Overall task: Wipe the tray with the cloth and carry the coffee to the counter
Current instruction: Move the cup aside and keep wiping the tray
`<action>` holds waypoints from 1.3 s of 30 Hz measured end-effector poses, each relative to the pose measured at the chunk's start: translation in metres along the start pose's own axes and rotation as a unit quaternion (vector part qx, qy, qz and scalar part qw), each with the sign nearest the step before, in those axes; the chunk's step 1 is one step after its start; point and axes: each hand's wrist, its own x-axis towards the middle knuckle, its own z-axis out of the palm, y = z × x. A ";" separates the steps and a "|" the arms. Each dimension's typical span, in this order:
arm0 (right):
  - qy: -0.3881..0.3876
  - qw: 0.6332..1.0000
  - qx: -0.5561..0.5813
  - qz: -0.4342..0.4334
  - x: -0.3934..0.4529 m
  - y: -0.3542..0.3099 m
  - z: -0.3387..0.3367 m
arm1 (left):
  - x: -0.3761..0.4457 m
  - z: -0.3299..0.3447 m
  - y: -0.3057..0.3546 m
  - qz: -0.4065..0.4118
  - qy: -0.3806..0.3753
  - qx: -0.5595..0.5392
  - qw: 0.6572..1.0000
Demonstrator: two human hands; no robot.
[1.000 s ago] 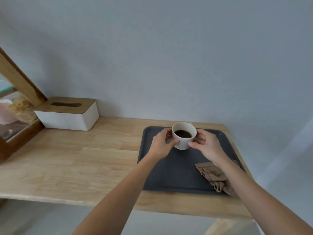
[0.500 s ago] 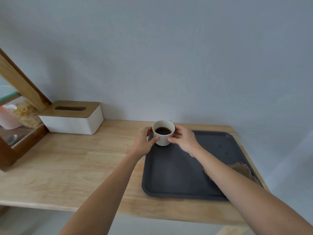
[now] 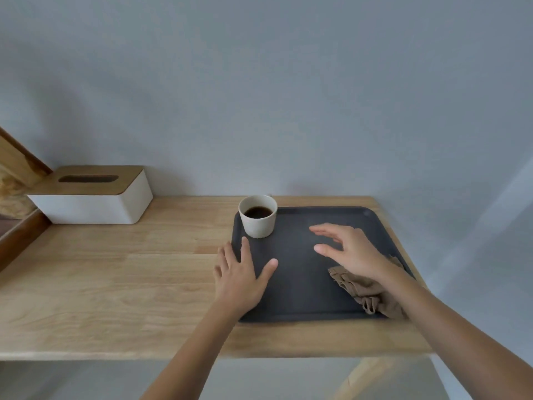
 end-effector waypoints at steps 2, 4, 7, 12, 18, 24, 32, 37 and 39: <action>0.007 0.999 -0.035 0.009 -0.035 0.023 -0.017 | -0.018 0.010 0.006 -0.008 0.006 0.058 0.998; -0.032 0.997 -0.071 0.017 -0.066 0.042 -0.025 | -0.024 0.015 0.010 -0.006 0.024 0.091 0.996; -0.089 0.984 -0.157 0.001 -0.085 0.059 -0.018 | -0.023 0.017 0.010 -0.002 0.027 0.130 0.991; -0.080 0.977 -0.196 -0.014 -0.067 0.053 0.002 | -0.021 0.017 0.010 0.008 0.029 0.139 0.990; -0.013 0.983 -0.181 0.009 -0.013 0.036 0.029 | -0.023 0.017 0.010 0.009 0.031 0.138 0.990; -0.007 0.983 -0.184 0.017 0.073 0.008 0.058 | -0.023 0.015 0.009 0.011 0.025 0.137 0.990; -0.031 0.984 -0.169 -0.042 0.085 0.027 0.044 | -0.022 0.017 0.008 0.001 0.037 0.147 0.988; 0.007 0.983 -0.181 0.021 0.078 0.067 0.007 | -0.022 0.018 0.009 -0.001 0.038 0.145 0.989; 0.015 0.982 -0.181 0.055 0.075 0.078 -0.003 | -0.022 0.019 0.009 -0.001 0.043 0.144 0.989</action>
